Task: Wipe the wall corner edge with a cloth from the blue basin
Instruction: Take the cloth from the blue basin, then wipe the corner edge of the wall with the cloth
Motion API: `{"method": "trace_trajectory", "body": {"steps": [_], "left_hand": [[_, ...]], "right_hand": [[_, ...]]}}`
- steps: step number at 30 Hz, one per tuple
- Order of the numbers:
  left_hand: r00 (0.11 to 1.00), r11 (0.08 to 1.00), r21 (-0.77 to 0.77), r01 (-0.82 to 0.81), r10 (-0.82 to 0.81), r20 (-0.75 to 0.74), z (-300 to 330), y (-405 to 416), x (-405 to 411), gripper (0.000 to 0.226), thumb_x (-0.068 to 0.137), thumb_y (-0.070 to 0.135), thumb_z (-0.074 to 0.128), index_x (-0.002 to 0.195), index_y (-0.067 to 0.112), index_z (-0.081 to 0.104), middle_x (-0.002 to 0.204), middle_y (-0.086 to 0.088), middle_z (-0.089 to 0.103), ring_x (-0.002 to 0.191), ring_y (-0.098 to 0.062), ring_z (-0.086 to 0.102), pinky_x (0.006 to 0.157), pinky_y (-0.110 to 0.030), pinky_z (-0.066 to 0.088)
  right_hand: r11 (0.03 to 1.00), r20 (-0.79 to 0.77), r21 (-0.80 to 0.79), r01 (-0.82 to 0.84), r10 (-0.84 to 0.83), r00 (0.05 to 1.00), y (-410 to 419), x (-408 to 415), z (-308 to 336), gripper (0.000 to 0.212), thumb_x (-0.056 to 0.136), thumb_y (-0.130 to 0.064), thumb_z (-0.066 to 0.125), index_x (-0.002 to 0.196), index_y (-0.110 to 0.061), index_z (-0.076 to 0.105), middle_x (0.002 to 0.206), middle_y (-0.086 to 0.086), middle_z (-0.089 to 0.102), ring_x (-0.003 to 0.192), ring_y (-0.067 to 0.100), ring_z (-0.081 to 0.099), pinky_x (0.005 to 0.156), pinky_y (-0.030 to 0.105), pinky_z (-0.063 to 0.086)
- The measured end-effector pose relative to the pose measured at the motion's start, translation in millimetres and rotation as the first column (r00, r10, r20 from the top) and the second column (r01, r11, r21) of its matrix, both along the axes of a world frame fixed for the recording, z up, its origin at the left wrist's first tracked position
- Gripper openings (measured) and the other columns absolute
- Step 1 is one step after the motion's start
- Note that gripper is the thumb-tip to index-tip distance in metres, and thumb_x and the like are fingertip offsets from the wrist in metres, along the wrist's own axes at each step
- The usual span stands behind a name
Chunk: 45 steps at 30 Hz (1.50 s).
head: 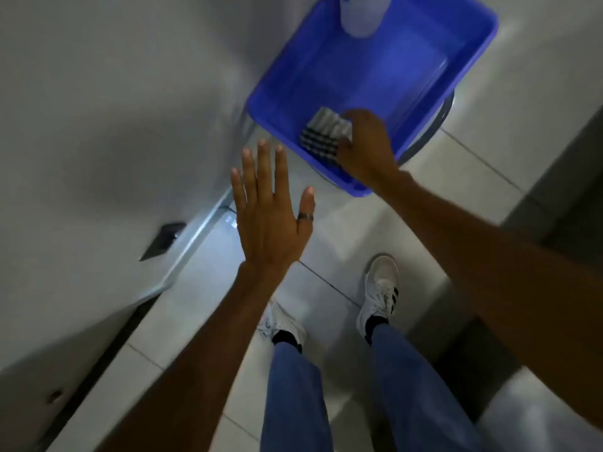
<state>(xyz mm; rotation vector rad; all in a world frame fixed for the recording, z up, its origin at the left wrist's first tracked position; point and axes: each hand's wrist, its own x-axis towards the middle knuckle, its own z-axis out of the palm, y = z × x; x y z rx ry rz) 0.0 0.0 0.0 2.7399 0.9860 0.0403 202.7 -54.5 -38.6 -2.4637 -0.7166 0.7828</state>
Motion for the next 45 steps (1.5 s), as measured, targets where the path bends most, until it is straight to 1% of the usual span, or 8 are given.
{"method": "trace_trajectory", "body": {"steps": [5, 10, 16, 22, 28, 33, 38, 45], "left_hand": [[0.989, 0.996, 0.013, 0.088, -0.086, -0.117, -63, 19, -18, 0.078, 0.115, 0.052, 0.045, 0.174, 0.006, 0.025, 0.18, -0.02, 0.012, 0.167, -0.042, 0.007, 0.136, -0.057, 0.006], [0.973, 0.993, -0.008, 0.119, -0.118, -0.199, -67, 31, -45, 0.072, 0.115, 0.05, 0.047, 0.173, 0.009, 0.032, 0.179, -0.021, 0.013, 0.167, -0.043, 0.007, 0.136, -0.059, 0.009], [0.964, 0.983, 0.057, 0.177, -0.162, -0.209, -58, 41, -69, 0.075, 0.111, 0.055, 0.043, 0.172, 0.012, 0.036, 0.178, -0.021, 0.018, 0.166, -0.044, 0.013, 0.134, -0.063, 0.012], [0.931, 0.955, 0.099, 0.279, -0.244, -0.271, -72, 66, -83, 0.075, 0.116, 0.055, 0.038, 0.176, 0.013, 0.019, 0.181, -0.018, 0.006, 0.168, -0.04, 0.003, 0.136, -0.061, 0.004], [0.857, 0.825, 0.284, 0.489, -0.393, -0.334, -89, 115, -99, 0.078, 0.116, 0.058, 0.027, 0.175, 0.007, 0.021, 0.18, -0.021, 0.012, 0.166, -0.042, 0.01, 0.133, -0.057, -0.003], [0.713, 0.683, 0.25, 0.686, -0.563, -0.419, -123, 137, -105, 0.076, 0.117, 0.049, 0.04, 0.172, -0.001, 0.023, 0.178, -0.024, 0.014, 0.166, -0.042, 0.012, 0.133, -0.055, -0.004], [0.636, 0.579, 0.311, 0.754, -0.523, -0.568, -171, 160, -109, 0.077, 0.117, 0.048, 0.035, 0.174, 0.0, 0.015, 0.18, -0.024, 0.005, 0.167, -0.038, 0.004, 0.133, -0.054, -0.01], [0.597, 0.511, 0.37, 0.776, -0.406, -0.692, -187, 181, -116, 0.083, 0.113, 0.052, 0.035, 0.175, 0.0, 0.011, 0.179, -0.024, -0.001, 0.167, -0.04, -0.001, 0.131, -0.058, -0.012]], "right_hand": [[0.973, -0.042, -0.228, -0.036, 0.027, 0.999, 23, 26, -59, 0.075, 0.078, -0.044, 0.072, 0.136, -0.008, 0.041, 0.139, 0.017, 0.053, 0.128, 0.04, 0.052, 0.095, 0.046, 0.047], [0.964, -0.226, -0.218, 0.154, -0.203, 0.953, 29, 42, -63, 0.046, 0.076, -0.043, 0.068, 0.11, -0.011, 0.063, 0.105, 0.006, 0.061, 0.093, 0.023, 0.063, 0.073, 0.028, 0.046], [0.873, -0.519, -0.004, 0.487, -0.419, 0.745, 18, 34, -30, 0.038, 0.079, -0.033, 0.072, 0.107, -0.007, 0.068, 0.113, 0.014, 0.075, 0.095, 0.026, 0.075, 0.083, 0.042, 0.065], [0.64, -0.799, 0.226, 0.734, -0.31, 0.516, 15, -36, 18, 0.017, 0.088, -0.019, 0.073, 0.101, -0.007, 0.075, 0.09, 0.006, 0.082, 0.083, 0.022, 0.079, 0.072, 0.035, 0.065], [0.768, -0.49, 0.262, 0.584, -0.415, 0.766, 24, -141, -24, 0.04, 0.094, -0.045, 0.057, 0.101, -0.01, 0.073, 0.099, 0.012, 0.078, 0.092, 0.027, 0.075, 0.086, 0.049, 0.06], [0.625, -0.58, 0.052, 0.779, -0.616, 0.533, 42, -231, -129, 0.037, 0.101, -0.041, 0.046, 0.119, -0.013, 0.062, 0.113, 0.009, 0.072, 0.101, 0.027, 0.07, 0.093, 0.045, 0.06], [0.581, -0.681, -0.06, 0.811, -0.618, 0.393, 64, -284, -220, 0.019, 0.09, -0.02, 0.051, 0.103, -0.013, 0.063, 0.079, -0.002, 0.067, 0.066, 0.014, 0.07, 0.04, 0.012, 0.047], [0.574, -0.79, 0.038, 0.818, -0.484, 0.376, 134, -320, -281, 0.036, 0.094, -0.018, 0.049, 0.128, -0.021, 0.06, 0.092, 0.012, 0.075, 0.072, 0.024, 0.073, 0.061, 0.033, 0.064]]}}
